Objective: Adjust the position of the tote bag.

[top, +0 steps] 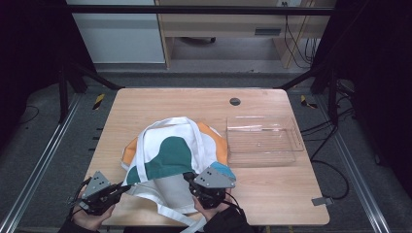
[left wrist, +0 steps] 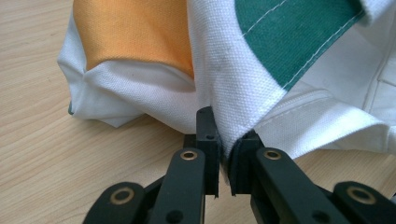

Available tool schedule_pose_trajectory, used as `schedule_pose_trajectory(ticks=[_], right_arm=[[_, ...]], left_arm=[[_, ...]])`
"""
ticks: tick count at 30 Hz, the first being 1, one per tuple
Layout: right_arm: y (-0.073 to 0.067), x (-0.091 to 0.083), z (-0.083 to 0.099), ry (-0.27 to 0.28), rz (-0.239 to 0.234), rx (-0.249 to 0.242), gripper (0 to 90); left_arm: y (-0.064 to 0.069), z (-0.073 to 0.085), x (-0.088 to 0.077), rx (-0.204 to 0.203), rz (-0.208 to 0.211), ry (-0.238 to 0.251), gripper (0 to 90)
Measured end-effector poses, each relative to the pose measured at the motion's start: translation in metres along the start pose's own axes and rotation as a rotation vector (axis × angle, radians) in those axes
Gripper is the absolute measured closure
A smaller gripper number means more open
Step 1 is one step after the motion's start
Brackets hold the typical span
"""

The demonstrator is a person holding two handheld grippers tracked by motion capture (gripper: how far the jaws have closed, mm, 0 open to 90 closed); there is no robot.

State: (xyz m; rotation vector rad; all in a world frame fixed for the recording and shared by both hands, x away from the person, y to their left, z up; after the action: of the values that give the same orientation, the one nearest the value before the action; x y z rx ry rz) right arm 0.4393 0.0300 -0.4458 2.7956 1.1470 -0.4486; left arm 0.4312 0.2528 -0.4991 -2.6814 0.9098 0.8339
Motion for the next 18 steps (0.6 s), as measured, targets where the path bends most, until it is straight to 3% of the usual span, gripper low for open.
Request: schedule_pose_trajectory(ticks=[12,18], right_arm=[[0.0017,0.0012,-0.0109,0.014,-0.01,0.006,90.0],[0.0032,0.003,-0.0048,0.0,-0.01,0.012,90.0]], left_arm=[[0.0022,0.0003,0.0016,0.014,-0.003,-0.005,84.8],[0.0025,-0.0013,0.0002,0.016,-0.005,0.013,82.7]])
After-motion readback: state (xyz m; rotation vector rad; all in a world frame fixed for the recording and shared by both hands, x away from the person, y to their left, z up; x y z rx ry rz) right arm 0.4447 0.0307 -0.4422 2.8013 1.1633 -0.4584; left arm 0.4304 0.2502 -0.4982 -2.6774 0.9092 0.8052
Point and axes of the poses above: each handheld gripper's, and its own axes: x roughly forward along the jaws, z roughly out of its underside, y roughly to its right, the point moved 9 cm from there along x, roughly forward along the jaws
